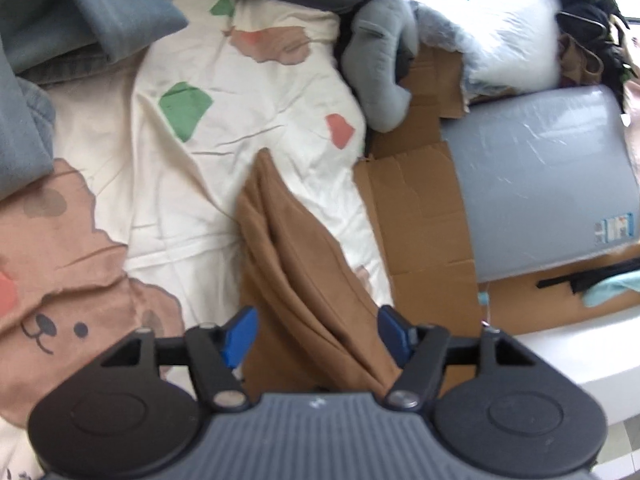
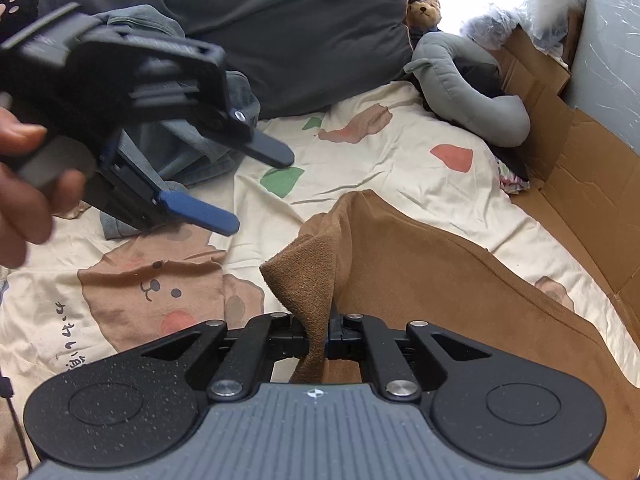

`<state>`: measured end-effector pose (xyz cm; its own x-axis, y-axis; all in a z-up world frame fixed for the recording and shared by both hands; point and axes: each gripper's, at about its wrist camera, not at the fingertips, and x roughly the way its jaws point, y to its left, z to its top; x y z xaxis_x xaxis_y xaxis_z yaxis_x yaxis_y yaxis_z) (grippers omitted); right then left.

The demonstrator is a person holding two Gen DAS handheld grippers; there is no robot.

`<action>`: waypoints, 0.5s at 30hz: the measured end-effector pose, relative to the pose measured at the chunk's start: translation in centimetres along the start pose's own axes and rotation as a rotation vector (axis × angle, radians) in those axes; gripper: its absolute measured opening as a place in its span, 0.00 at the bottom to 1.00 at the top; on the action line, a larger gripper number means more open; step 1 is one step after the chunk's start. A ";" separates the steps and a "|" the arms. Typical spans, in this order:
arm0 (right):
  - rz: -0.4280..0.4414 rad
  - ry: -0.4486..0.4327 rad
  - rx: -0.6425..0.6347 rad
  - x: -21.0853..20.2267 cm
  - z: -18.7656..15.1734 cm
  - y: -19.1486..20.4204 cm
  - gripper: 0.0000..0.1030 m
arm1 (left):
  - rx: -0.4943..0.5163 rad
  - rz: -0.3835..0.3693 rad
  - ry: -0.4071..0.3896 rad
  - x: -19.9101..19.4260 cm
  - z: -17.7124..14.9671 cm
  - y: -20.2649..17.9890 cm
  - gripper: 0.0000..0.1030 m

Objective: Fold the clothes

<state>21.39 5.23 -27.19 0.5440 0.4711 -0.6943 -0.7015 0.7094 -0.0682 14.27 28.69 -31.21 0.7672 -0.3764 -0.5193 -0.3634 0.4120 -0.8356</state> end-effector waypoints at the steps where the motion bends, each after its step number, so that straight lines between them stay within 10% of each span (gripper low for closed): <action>1: -0.002 0.000 0.001 0.0 0.0 0.0 0.04 | 0.000 -0.002 0.004 0.5 0.2 0.2 0.68; 15: 0.011 0.005 0.026 0.1 0.0 -0.1 0.04 | 0.040 0.039 0.137 7.0 3.4 2.5 0.71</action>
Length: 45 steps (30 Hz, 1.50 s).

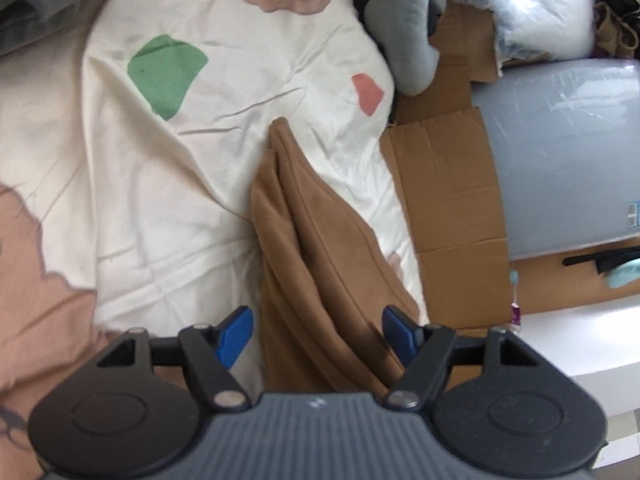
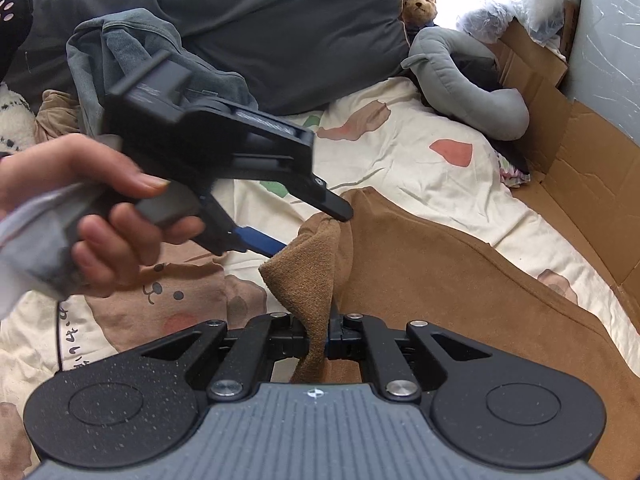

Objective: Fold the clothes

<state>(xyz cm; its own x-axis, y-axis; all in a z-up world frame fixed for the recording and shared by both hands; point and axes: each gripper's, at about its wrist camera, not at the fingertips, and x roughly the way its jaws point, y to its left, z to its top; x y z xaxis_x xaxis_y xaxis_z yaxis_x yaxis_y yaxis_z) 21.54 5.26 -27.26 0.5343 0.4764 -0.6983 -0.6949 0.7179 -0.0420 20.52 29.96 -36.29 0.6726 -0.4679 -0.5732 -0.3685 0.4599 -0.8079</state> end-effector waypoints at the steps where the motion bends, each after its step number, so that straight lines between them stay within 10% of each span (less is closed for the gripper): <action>1: 0.000 0.000 -0.001 0.0 0.0 0.0 0.04 | 0.002 0.007 0.005 0.3 0.3 0.1 0.71; 12: 0.017 0.003 -0.003 0.1 0.0 0.5 0.04 | -0.074 0.028 0.071 3.4 3.9 1.5 0.56; 18: 0.025 0.007 0.000 0.0 0.0 0.6 0.04 | -0.162 0.019 0.045 3.8 4.8 3.1 0.15; 45: 0.075 -0.098 0.203 -7.2 -0.7 -7.9 0.04 | 0.104 -0.081 -0.063 4.5 2.6 -10.9 0.11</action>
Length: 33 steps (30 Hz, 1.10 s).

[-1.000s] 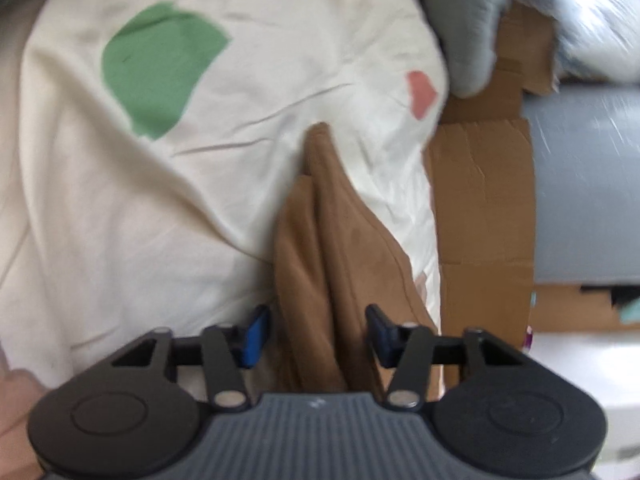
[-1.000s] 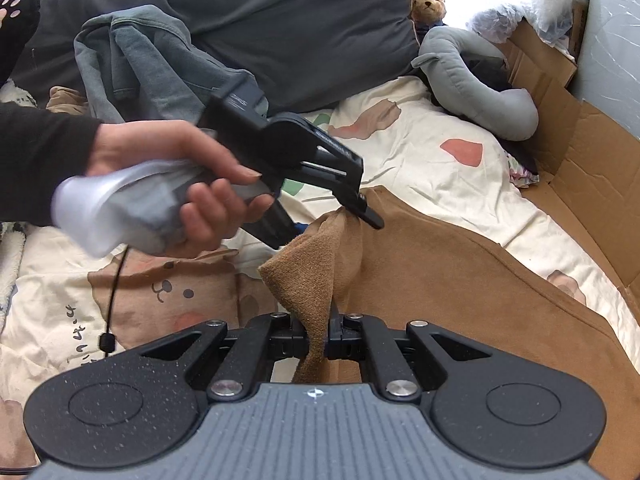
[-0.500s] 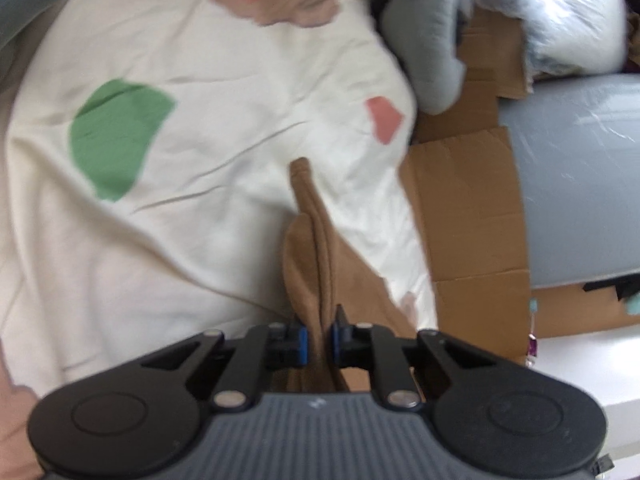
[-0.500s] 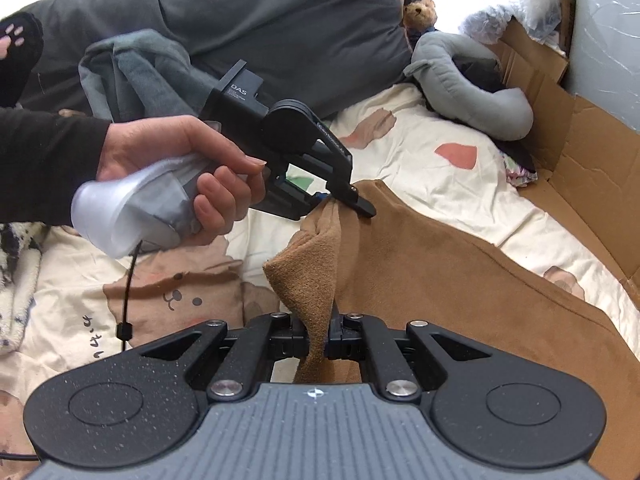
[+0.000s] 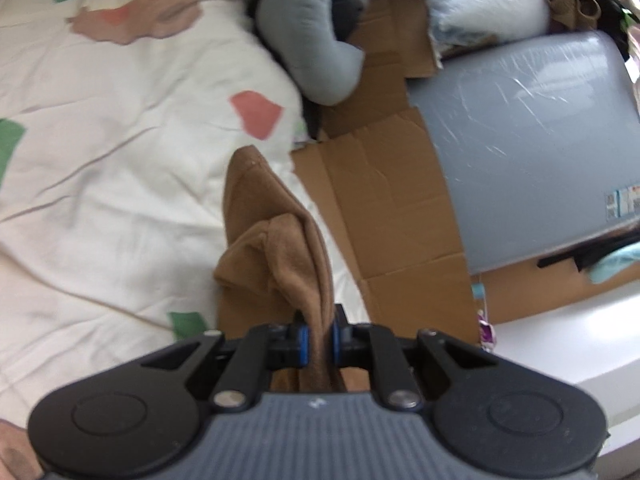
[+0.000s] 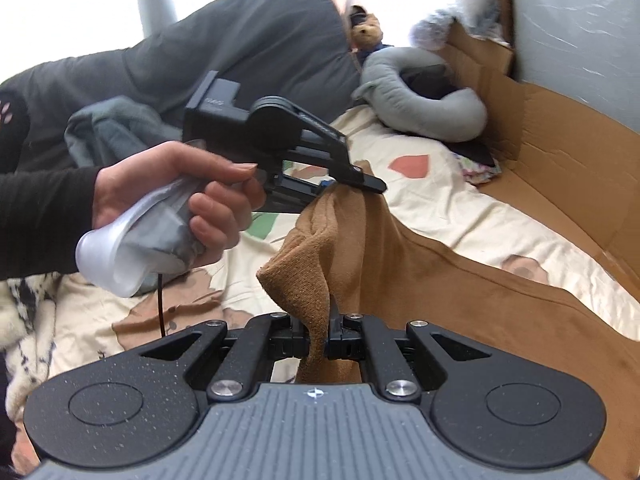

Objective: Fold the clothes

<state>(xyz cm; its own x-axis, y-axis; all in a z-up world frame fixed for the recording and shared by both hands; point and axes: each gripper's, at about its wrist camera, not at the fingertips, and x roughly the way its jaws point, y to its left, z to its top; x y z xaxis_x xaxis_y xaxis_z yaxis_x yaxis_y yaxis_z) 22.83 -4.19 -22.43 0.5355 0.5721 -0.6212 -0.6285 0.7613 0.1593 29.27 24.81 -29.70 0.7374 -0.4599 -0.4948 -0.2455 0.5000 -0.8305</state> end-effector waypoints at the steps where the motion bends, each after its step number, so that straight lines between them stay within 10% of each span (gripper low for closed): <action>1: -0.003 -0.003 0.012 -0.4 0.1 -0.5 0.04 | 0.011 -0.002 0.004 0.2 0.0 -0.5 0.11; 33: -0.141 -0.027 0.433 -9.8 -9.6 -11.2 0.01 | 0.292 0.066 0.228 12.9 -9.2 -14.1 0.11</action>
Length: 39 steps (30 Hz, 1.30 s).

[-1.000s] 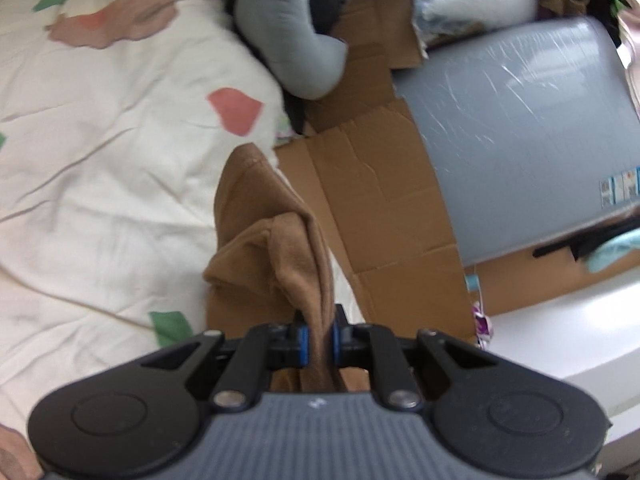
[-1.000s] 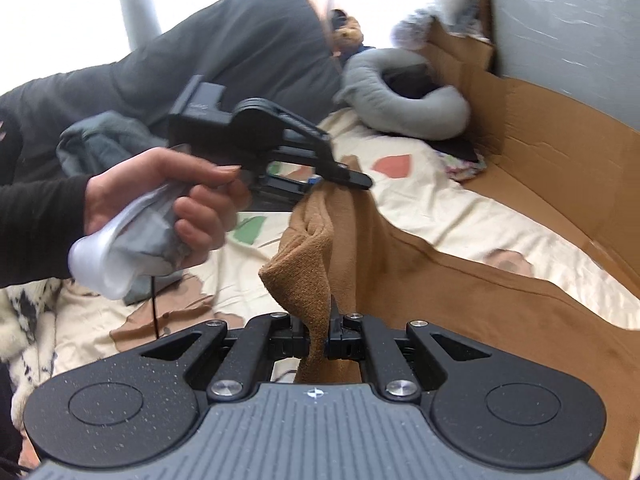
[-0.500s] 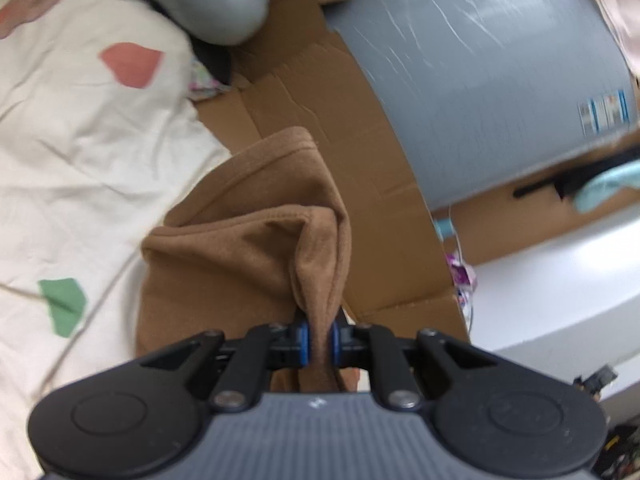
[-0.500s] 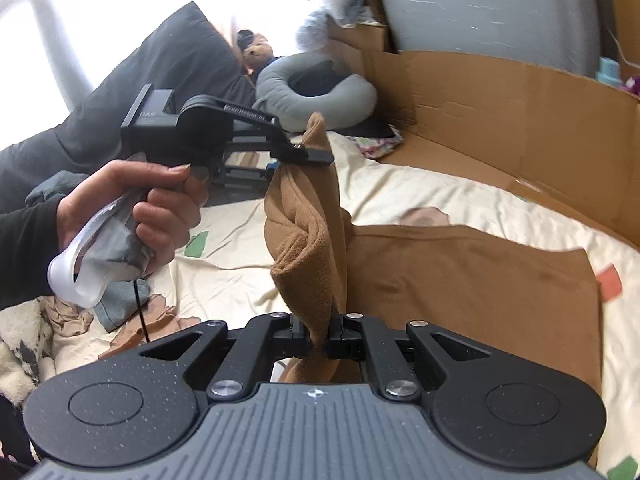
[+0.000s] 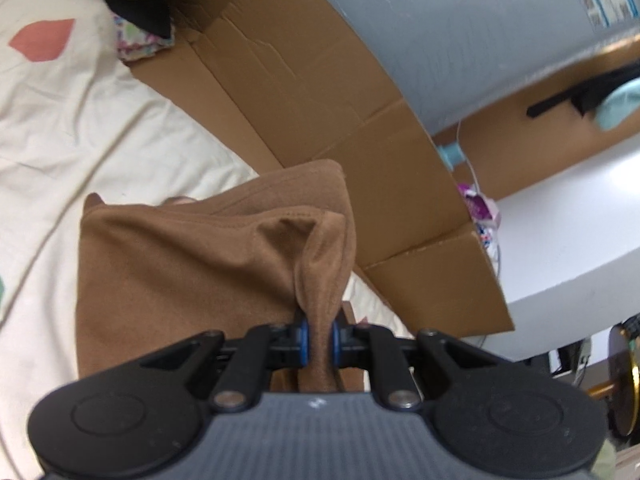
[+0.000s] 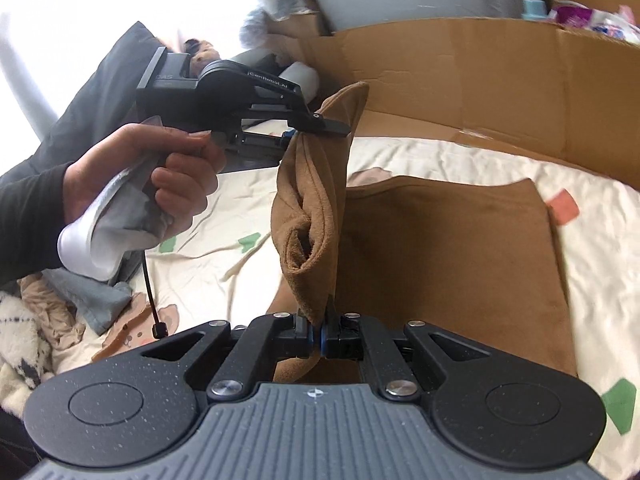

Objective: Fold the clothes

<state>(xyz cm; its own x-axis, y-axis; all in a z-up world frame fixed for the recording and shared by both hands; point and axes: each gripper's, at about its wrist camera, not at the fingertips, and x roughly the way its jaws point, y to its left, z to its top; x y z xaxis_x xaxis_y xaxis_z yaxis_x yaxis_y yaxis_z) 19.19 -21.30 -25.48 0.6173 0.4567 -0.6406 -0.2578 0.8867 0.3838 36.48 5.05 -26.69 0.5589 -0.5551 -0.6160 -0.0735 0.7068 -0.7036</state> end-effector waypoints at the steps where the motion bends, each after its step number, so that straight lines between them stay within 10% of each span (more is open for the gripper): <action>1: -0.004 -0.003 0.014 -0.1 -0.1 -0.3 0.01 | 0.007 0.007 0.004 0.5 -0.1 -0.4 0.11; 39: -0.110 0.041 0.519 -1.3 -9.5 -15.1 0.00 | 0.223 0.315 0.245 19.1 -7.8 -9.0 0.12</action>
<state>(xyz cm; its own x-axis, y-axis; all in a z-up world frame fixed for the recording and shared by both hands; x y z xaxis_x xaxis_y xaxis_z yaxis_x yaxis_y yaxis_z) 15.26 -34.63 -36.74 0.5878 0.3749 -0.7169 0.2149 0.7820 0.5850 41.35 -15.32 -34.88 0.3243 -0.3665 -0.8721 -0.0143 0.9199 -0.3919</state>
